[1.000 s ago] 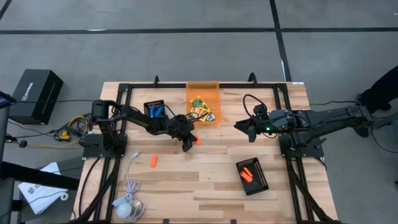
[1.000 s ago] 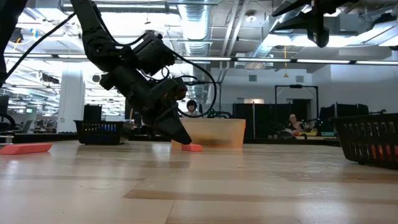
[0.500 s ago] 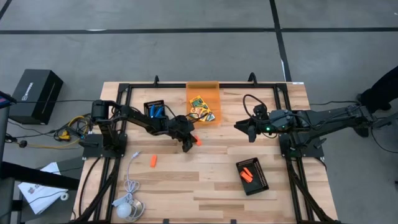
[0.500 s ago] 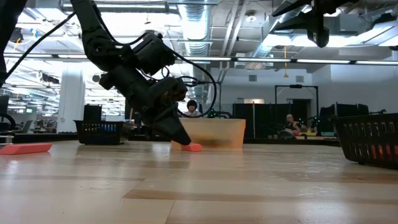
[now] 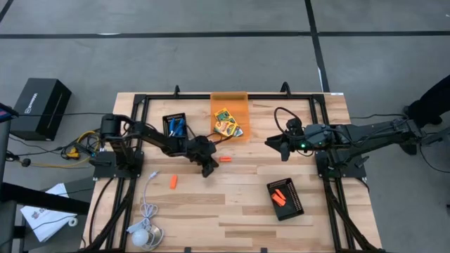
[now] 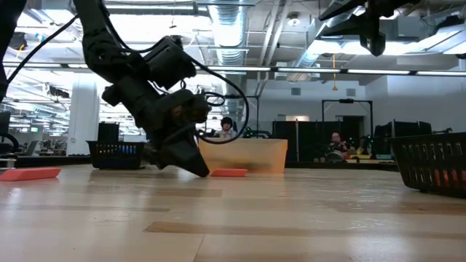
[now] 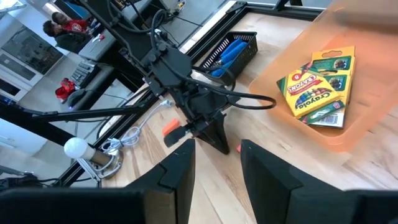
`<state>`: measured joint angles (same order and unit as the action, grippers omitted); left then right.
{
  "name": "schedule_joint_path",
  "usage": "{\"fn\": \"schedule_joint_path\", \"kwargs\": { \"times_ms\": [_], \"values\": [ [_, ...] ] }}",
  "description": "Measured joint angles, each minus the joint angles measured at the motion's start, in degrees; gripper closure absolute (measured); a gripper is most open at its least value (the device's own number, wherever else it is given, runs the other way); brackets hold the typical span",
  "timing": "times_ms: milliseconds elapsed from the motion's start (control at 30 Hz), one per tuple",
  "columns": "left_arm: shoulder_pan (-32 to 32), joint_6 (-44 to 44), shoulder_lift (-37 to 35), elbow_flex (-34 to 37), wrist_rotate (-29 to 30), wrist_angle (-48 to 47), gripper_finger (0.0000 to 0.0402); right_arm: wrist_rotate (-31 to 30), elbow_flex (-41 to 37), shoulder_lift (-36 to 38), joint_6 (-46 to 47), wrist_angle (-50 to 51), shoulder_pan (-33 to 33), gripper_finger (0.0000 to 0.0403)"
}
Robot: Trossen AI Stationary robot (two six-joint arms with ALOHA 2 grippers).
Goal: Pick & Place School Supplies
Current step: Put the orange eraser into the bottom black bin
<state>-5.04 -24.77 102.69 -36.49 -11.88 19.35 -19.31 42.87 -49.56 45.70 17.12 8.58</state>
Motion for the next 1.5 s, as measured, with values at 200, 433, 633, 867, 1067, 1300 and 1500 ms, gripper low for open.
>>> {"fn": "schedule_joint_path", "kwargs": {
  "times_ms": [200,433,633,867,1067,1300,1500],
  "values": [
    [0.13,-1.21,-3.99,0.35,0.91,-1.63,0.0401,0.01,0.00,0.00,-0.66,0.00,0.00,0.0283],
    [1.27,-1.14,-11.99,0.00,-0.54,-0.34,0.0392,8.07,0.07,-2.20,-1.27,0.10,-1.17,0.0282],
    [0.34,-0.76,-17.30,-0.05,2.16,-3.35,0.0348,12.58,0.02,-9.89,-6.07,-0.93,-2.30,0.0266],
    [-2.21,1.23,-15.98,-0.09,3.70,-6.83,0.0280,21.35,0.51,-19.54,-12.71,-2.44,-6.98,0.0233],
    [-4.35,4.85,-15.89,-0.09,4.03,-6.93,0.0262,23.61,6.98,-28.72,-20.85,-2.64,-9.04,0.0225],
    [-4.26,8.34,-15.89,-1.02,2.95,-8.59,0.0265,28.76,14.12,-34.29,-25.30,-2.23,-12.33,0.0229],
    [-3.94,9.72,-15.89,-3.05,2.44,-9.08,0.0267,29.98,18.59,-34.82,-28.19,2.62,-13.76,0.0232]
  ]
}}
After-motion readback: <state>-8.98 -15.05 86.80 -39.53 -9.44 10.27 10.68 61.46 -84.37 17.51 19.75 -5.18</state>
